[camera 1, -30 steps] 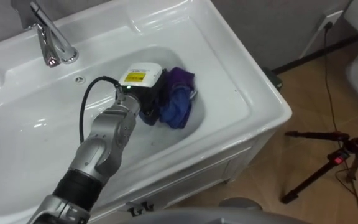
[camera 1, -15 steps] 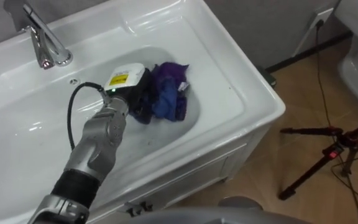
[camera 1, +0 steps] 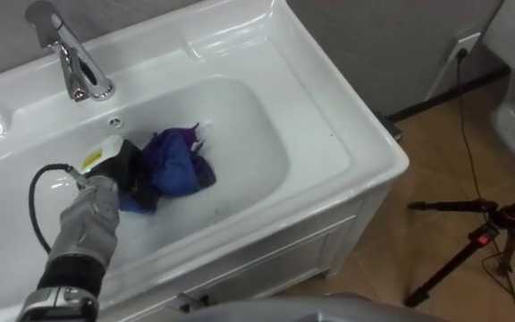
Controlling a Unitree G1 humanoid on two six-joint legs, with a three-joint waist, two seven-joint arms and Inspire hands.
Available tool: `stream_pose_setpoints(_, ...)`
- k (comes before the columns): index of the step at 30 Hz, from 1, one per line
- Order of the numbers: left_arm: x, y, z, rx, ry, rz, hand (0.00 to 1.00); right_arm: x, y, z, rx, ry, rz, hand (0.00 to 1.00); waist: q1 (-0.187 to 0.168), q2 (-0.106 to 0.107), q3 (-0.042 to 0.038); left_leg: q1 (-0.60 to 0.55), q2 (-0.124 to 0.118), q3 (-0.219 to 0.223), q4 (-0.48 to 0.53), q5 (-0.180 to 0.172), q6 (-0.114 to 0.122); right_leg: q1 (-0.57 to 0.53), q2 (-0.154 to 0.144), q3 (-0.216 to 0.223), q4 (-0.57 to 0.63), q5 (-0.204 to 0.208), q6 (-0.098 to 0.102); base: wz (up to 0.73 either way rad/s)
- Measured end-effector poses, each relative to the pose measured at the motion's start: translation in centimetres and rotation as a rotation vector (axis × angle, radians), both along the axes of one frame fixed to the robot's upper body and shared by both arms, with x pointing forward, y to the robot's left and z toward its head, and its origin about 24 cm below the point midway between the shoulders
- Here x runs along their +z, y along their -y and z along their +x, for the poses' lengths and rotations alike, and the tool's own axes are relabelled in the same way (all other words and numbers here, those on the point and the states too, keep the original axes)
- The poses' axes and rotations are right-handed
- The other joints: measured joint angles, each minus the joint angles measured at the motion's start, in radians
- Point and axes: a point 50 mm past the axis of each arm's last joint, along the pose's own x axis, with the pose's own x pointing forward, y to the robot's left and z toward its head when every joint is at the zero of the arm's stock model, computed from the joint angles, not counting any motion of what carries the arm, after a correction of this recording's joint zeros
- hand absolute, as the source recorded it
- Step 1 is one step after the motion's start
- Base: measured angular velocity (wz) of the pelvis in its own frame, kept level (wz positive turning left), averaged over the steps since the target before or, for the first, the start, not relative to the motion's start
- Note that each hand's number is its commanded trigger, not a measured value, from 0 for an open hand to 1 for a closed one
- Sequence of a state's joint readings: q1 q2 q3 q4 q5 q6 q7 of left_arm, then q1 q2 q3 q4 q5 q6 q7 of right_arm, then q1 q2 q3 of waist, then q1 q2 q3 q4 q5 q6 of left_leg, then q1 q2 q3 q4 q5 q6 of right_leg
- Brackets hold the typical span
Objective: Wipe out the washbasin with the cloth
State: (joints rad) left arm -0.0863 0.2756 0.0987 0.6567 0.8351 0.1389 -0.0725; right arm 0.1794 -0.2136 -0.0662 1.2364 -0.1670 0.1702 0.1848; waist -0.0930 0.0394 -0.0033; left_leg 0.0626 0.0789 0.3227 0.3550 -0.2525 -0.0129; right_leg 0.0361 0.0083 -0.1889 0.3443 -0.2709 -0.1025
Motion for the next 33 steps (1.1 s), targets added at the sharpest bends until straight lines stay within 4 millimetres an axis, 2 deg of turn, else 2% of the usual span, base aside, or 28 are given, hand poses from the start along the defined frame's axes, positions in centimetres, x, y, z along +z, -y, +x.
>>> stream_pose_setpoints(5,1.7,-3.7,-0.4,0.051,-0.005,0.13,1.0,0.3,0.9,0.2,-0.044,0.02,-0.013,0.0,0.03,0.022,0.0046,-0.018,0.01,-0.01,0.004,-0.018,-0.005,-0.022,0.01,0.002,0.01,-0.001,0.0,0.02)
stream_pose_setpoints(6,2.2,-4.7,-0.5,0.067,-0.005,0.163,1.0,0.4,1.2,0.1,-0.045,0.02,-0.02,0.0,0.037,0.031,0.0077,-0.021,0.013,-0.01,0.013,-0.022,-0.005,-0.021,0.011,0.0,0.01,0.0,-0.001,0.0)
stream_pose_setpoints(11,4.1,-7.4,-0.7,0.082,0.002,0.294,1.0,0.9,2.4,-0.3,-0.045,0.026,-0.061,0.0,0.07,0.062,0.0016,-0.027,0.012,-0.018,0.022,-0.026,-0.003,-0.019,0.01,-0.004,0.001,0.002,0.002,0.02)
stream_pose_setpoints(16,5.4,-8.5,-0.6,0.086,0.052,0.352,1.0,1.0,2.8,0.3,-0.03,0.063,-0.072,0.0,0.081,0.081,0.0002,-0.029,0.011,-0.028,0.02,-0.026,-0.003,-0.019,0.01,-0.009,0.0,0.001,0.002,0.01)
stream_pose_setpoints(21,6.4,-9.1,-0.4,0.082,0.091,0.436,1.0,1.2,3.2,0.5,-0.043,0.085,-0.099,0.0,0.101,0.084,-0.0023,-0.026,0.007,-0.03,0.007,-0.024,-0.006,-0.022,0.01,-0.006,-0.003,0.001,0.001,-0.02)
stream_pose_setpoints(26,9.3,-10.2,0.2,0.097,0.187,0.514,1.0,1.4,3.7,0.1,-0.065,0.083,-0.111,0.0,0.127,0.073,-0.0083,-0.041,-0.001,-0.043,0.009,-0.024,-0.005,-0.03,0.009,-0.015,-0.009,0.003,0.002,0.05)
stream_pose_setpoints(33,13.2,-11.2,0.6,0.134,0.387,0.617,1.0,1.5,3.9,0.6,-0.062,0.121,-0.115,0.0,0.146,0.087,-0.005,-0.034,-0.005,-0.074,-0.005,-0.024,-0.005,0.002,0.011,-0.035,-0.054,0.013,0.01,0.1)
